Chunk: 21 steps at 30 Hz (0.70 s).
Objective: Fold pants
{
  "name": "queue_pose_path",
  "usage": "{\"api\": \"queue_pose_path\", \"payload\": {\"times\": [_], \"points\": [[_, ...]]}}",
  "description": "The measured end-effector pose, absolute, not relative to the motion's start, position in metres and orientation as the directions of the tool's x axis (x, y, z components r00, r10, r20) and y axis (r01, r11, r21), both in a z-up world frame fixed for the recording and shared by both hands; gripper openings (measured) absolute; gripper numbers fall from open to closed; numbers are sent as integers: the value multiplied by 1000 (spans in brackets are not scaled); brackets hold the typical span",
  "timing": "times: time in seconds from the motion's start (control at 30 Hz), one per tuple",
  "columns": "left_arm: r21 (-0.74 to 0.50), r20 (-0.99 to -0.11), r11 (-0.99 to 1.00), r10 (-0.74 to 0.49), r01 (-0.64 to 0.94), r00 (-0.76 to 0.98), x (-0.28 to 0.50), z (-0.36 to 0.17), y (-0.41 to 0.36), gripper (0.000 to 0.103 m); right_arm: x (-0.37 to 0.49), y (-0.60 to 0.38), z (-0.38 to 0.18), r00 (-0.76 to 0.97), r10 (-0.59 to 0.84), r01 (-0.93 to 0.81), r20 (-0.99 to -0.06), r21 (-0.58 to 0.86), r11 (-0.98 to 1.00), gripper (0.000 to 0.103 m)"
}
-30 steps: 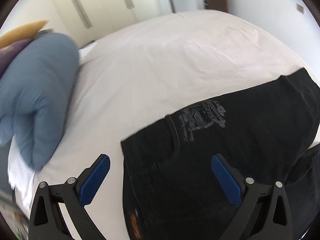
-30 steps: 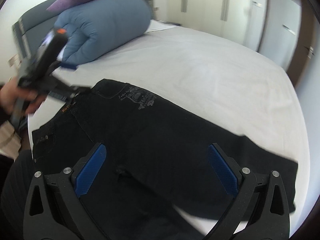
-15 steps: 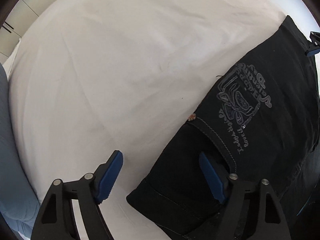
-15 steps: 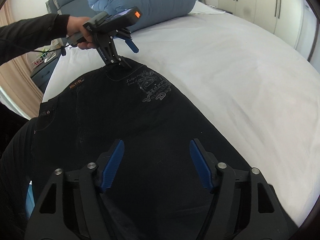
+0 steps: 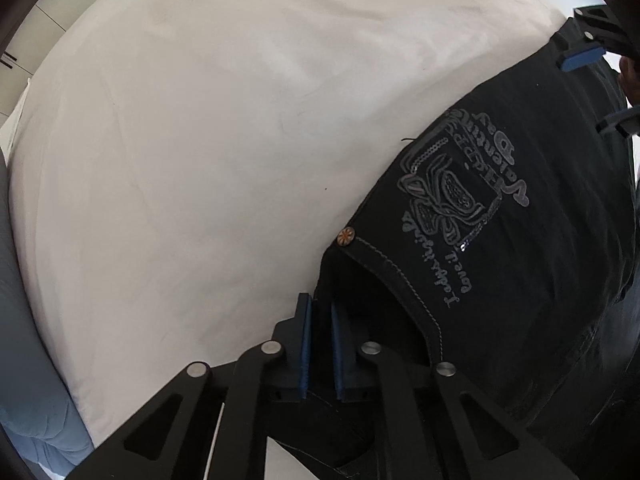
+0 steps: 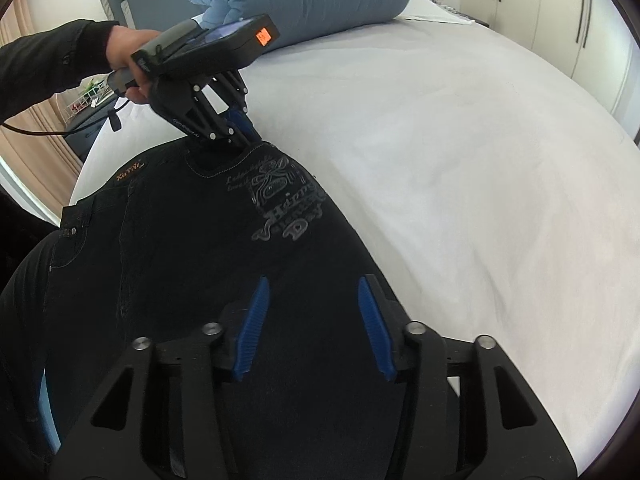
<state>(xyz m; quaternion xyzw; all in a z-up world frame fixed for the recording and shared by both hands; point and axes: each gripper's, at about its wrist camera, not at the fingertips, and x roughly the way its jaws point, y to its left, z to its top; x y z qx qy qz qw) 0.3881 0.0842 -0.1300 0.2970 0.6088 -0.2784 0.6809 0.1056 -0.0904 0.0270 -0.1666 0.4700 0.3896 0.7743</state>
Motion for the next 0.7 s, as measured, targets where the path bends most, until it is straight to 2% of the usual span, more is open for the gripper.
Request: {"api": "queue_pose_path", "payload": {"times": [0.33,0.53,0.6,0.7], "points": [[212,-941,618,-82,757,330,327,-84,79,4,139,-72,20,195,397,-783,-897,101,614,41],[259,-915,610,-94,749,393,304,-73,80,4,150,-64,9,150,349,-795,-925,98,599,41],[268,-910,612,-94,745,404,295,-78,81,4,156,-62,8,135,351,-794,-926,111,597,32],[260,-909,621,-102,739,405,298,-76,81,4,161,-53,4,121,326,-799,-937,103,592,30]]}}
